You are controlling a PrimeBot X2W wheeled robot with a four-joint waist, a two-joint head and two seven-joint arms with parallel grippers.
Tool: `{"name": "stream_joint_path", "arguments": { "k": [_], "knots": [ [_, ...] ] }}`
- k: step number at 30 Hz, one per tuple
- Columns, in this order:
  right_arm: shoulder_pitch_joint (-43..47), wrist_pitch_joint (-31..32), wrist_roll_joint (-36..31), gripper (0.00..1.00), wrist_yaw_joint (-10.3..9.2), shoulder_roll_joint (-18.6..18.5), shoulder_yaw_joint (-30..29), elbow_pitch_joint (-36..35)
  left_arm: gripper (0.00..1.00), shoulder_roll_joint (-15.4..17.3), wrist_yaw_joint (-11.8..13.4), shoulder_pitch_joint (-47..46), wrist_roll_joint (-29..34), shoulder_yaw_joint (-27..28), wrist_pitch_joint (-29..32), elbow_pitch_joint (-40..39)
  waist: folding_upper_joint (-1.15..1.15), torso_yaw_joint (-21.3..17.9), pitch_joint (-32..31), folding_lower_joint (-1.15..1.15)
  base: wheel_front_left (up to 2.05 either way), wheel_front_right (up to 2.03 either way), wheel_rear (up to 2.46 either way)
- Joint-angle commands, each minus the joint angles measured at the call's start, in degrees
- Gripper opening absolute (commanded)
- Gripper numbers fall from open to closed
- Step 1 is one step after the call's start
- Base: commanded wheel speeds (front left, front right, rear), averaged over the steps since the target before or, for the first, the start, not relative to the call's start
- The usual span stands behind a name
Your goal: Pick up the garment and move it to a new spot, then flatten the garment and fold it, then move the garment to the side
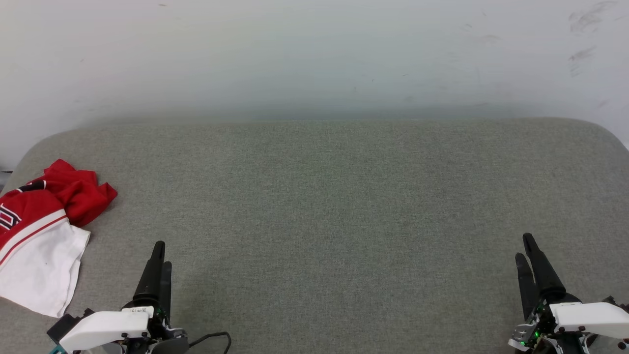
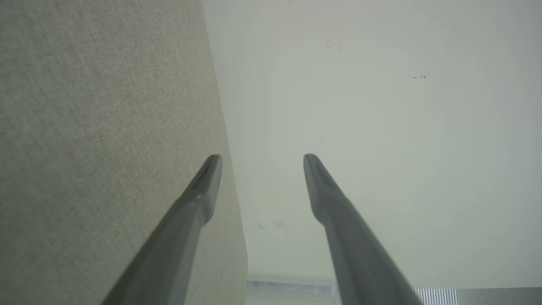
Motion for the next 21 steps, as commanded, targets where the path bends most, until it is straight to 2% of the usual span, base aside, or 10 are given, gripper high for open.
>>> {"name": "stream_joint_path", "arguments": {
  "k": [1,9,21],
  "knots": [
    [-1.0,-0.5,-1.4,1.00,0.00,0.0,0.1,-1.4,1.00,0.2,0.0,-1.1,1.3,0.5,-0.5,-1.3,0.00,0.0,0.0,0.00,0.00,0.00,0.00],
    [-0.6,-2.9,-10.8,1.00,0.00,0.0,0.6,-4.7,1.00,0.2,0.2,-1.4,10.1,2.4,-2.5,-4.1,0.00,0.0,0.1,0.00,0.00,0.00,0.00],
    [-0.2,-6.0,-26.6,1.00,0.00,0.0,2.4,-9.7,1.00,0.3,3.4,-0.5,27.1,0.3,-5.3,-9.8,0.00,-0.1,0.3,0.00,0.00,0.00,0.00]
  ]
}}
